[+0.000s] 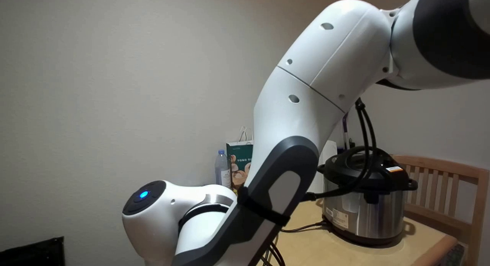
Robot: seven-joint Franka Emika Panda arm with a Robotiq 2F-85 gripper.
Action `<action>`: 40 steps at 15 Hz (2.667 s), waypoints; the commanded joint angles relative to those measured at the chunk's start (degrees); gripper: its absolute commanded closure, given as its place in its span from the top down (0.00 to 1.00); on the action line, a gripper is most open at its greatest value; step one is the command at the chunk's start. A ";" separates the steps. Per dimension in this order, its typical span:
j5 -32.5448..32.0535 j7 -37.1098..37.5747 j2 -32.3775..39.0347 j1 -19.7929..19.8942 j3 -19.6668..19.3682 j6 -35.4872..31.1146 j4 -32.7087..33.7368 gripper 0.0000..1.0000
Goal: Move the cable of the cooker closer to the cooker
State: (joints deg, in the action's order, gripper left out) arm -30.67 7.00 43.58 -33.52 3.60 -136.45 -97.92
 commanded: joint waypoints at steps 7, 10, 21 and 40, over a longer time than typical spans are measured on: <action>2.53 -6.15 8.14 2.92 1.51 1.54 8.40 1.00; 3.44 -7.10 9.85 3.42 1.96 1.84 10.24 0.71; 5.94 -8.34 11.36 3.79 3.45 2.60 13.34 0.06; 0.94 10.86 -1.85 -2.14 -4.45 2.38 3.79 0.15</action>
State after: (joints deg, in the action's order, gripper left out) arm -29.37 17.68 41.57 -36.07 -1.40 -134.40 -94.49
